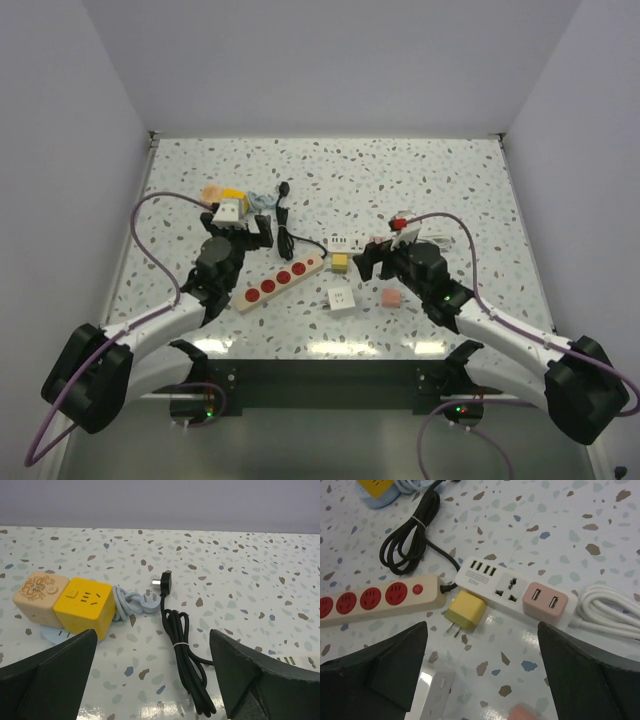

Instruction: Insert the plug

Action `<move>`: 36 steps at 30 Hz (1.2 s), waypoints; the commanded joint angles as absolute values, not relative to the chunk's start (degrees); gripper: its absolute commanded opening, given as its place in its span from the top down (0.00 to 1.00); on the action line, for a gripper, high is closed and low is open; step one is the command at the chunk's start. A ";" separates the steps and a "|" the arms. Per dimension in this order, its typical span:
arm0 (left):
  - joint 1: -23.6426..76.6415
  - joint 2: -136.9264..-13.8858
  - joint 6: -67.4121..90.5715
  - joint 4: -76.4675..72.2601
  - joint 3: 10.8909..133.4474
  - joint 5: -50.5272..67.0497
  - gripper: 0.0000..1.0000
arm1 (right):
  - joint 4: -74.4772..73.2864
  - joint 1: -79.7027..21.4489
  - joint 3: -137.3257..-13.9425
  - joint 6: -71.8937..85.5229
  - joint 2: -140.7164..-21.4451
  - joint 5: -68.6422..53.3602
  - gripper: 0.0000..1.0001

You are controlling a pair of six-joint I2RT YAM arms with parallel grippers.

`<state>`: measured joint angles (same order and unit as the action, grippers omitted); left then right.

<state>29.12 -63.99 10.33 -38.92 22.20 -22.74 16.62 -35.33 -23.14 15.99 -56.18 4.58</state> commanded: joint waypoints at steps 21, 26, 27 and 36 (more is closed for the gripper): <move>34.89 -53.62 13.01 -36.65 14.06 -24.52 0.00 | 7.48 -58.08 -28.47 22.06 -64.68 20.47 0.07; 35.77 -53.17 13.36 -36.48 13.18 -25.84 0.00 | 4.31 -61.96 -29.79 23.38 -66.35 24.34 0.07; 36.38 -53.35 13.36 -36.39 13.10 -26.27 0.00 | 3.96 -62.92 -30.06 23.55 -66.79 24.87 0.07; 39.99 -52.39 12.75 -35.95 11.95 -27.69 0.00 | 1.85 -65.13 -33.57 24.26 -72.95 26.72 0.07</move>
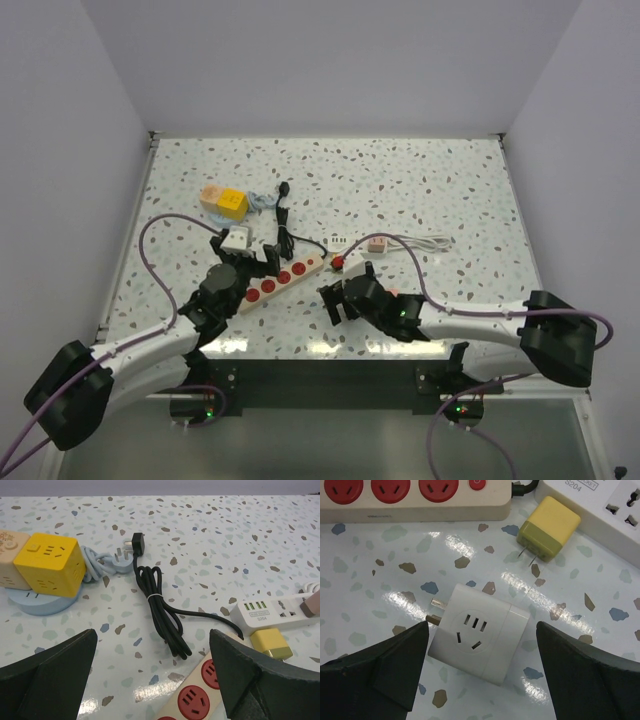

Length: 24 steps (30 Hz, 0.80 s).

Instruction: Insert the plug

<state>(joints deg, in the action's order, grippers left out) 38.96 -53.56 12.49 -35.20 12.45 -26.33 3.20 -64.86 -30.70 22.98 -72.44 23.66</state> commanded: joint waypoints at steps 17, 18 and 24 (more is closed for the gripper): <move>44.30 -52.12 9.14 -39.20 11.07 -27.77 0.00 | -1.49 -65.04 -37.53 25.14 -79.98 30.67 0.29; 44.30 -52.03 8.97 -39.46 10.99 -27.77 0.00 | -1.49 -65.13 -37.88 24.96 -80.15 30.93 0.37; 44.91 -51.51 7.91 -41.22 10.02 -26.02 0.00 | -2.90 -64.95 -39.98 23.30 -80.25 34.71 0.93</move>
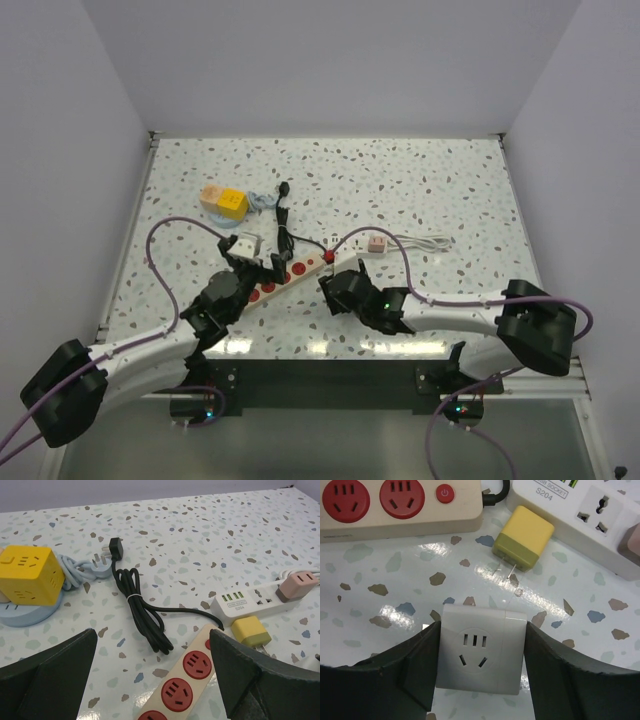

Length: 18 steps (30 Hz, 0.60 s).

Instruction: Insert the plug

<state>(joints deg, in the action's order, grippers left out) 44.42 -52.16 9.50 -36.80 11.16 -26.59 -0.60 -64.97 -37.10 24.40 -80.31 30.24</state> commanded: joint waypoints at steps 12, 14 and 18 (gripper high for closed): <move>51.93 -57.74 -3.24 -51.06 9.84 -10.04 0.02 | -0.97 -59.86 -44.29 17.14 -71.99 33.49 1.00; 54.40 -60.10 -5.61 -52.64 10.19 -8.88 0.02 | -0.79 -59.33 -44.73 16.88 -71.19 33.57 1.00; 56.07 -62.22 -7.38 -54.67 10.63 -4.67 0.01 | -0.53 -58.01 -44.83 16.17 -68.74 30.95 1.00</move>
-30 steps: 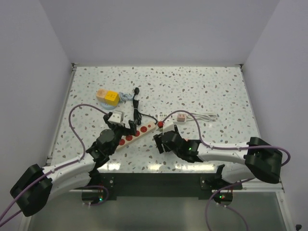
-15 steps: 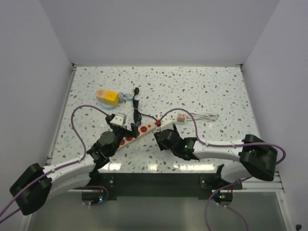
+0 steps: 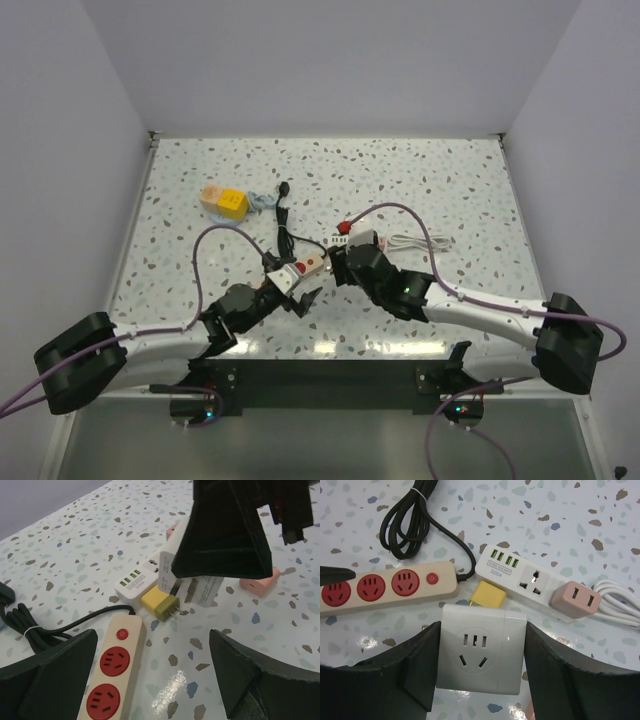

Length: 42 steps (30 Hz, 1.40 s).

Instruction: Insert the plug

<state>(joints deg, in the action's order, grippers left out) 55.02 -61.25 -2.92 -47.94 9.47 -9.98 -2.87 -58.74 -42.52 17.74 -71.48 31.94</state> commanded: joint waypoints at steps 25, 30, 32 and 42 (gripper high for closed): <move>56.78 -79.97 -13.62 -56.95 23.29 3.95 0.20 | -2.55 -57.83 -44.65 15.21 -64.34 16.00 1.00; 56.78 -80.86 -13.62 -58.62 22.94 5.89 0.75 | -2.90 -56.34 -44.65 15.29 -63.81 14.68 1.00; 56.78 -80.95 -13.54 -59.50 22.33 5.54 1.00 | -2.72 -55.55 -44.39 15.29 -63.02 13.72 0.89; 55.64 -73.22 -15.12 -59.68 17.76 3.52 1.00 | -4.39 -46.51 -48.16 14.24 -59.51 4.50 0.02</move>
